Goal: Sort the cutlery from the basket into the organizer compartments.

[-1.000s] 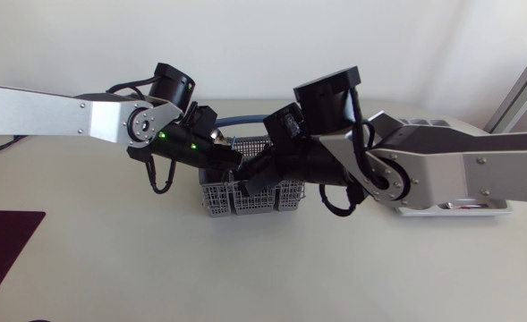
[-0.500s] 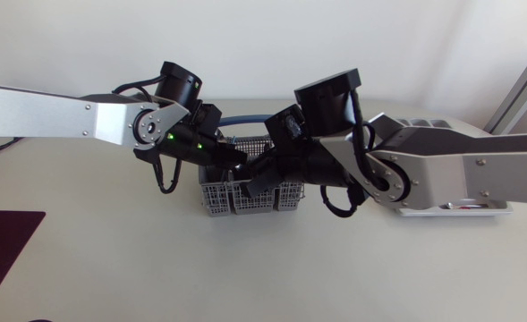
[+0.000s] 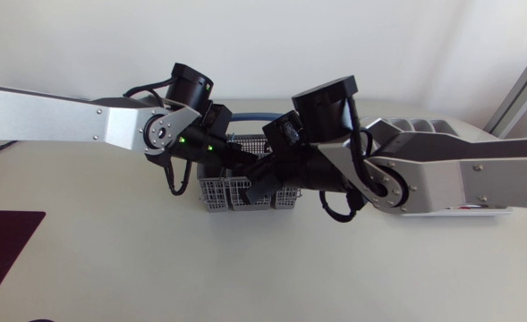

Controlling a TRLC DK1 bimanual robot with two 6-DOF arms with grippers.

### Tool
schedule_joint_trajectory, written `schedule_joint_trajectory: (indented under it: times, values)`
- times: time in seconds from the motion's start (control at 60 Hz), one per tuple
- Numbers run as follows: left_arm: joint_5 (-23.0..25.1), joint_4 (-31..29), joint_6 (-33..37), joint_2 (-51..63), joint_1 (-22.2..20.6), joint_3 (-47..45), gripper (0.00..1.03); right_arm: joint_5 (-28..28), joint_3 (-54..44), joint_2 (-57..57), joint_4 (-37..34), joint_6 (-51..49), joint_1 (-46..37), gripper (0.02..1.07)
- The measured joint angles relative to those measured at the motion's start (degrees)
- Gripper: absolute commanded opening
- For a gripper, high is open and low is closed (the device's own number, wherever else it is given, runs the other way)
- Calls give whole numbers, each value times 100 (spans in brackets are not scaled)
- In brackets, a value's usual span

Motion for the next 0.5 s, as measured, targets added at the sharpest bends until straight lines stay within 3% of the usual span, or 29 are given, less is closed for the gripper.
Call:
schedule_joint_trajectory:
  times: [0.2, 0.4, 0.5]
  values:
    - [-22, 236, 0, -96, 48, -214, 4, 13, 0, 0, 2, 0, 52, 50]
    - [-46, 234, -2, -98, 48, -216, 21, 24, -15, 0, 63, 0, 77, 50]
    - [-66, 212, -2, -98, 48, -216, 24, 42, -28, 0, 85, 0, 90, 50]
